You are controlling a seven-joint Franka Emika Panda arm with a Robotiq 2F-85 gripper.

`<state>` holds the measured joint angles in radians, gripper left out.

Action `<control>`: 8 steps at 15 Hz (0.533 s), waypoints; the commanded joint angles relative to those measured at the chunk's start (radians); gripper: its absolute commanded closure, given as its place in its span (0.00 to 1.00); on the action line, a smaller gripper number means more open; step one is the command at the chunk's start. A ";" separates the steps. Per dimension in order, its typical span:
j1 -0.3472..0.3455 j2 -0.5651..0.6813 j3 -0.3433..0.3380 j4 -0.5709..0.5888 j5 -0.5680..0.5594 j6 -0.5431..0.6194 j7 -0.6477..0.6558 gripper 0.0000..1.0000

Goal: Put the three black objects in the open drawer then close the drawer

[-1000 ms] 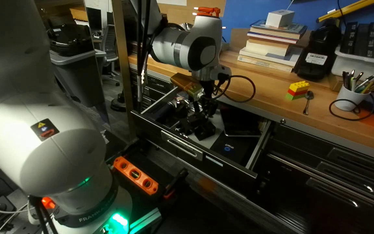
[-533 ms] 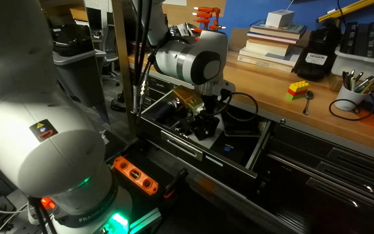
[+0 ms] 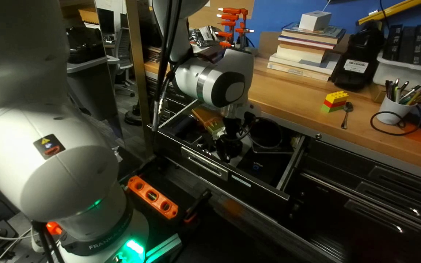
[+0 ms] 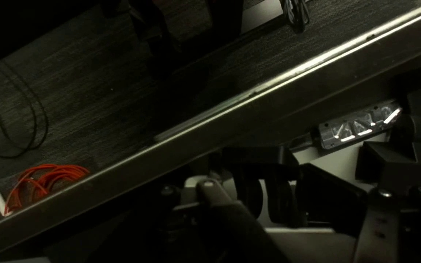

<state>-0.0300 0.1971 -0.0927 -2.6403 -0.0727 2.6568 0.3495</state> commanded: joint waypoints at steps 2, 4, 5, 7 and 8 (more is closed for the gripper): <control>0.008 0.027 0.011 0.003 0.071 0.072 -0.019 0.71; 0.022 0.038 -0.001 0.006 0.062 0.083 0.008 0.53; 0.036 0.041 -0.018 0.005 0.035 0.091 0.039 0.21; 0.054 0.037 -0.040 -0.003 0.016 0.112 0.076 0.14; 0.060 0.035 -0.047 -0.005 0.014 0.120 0.087 0.07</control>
<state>-0.0061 0.2381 -0.1044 -2.6383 -0.0326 2.7386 0.3799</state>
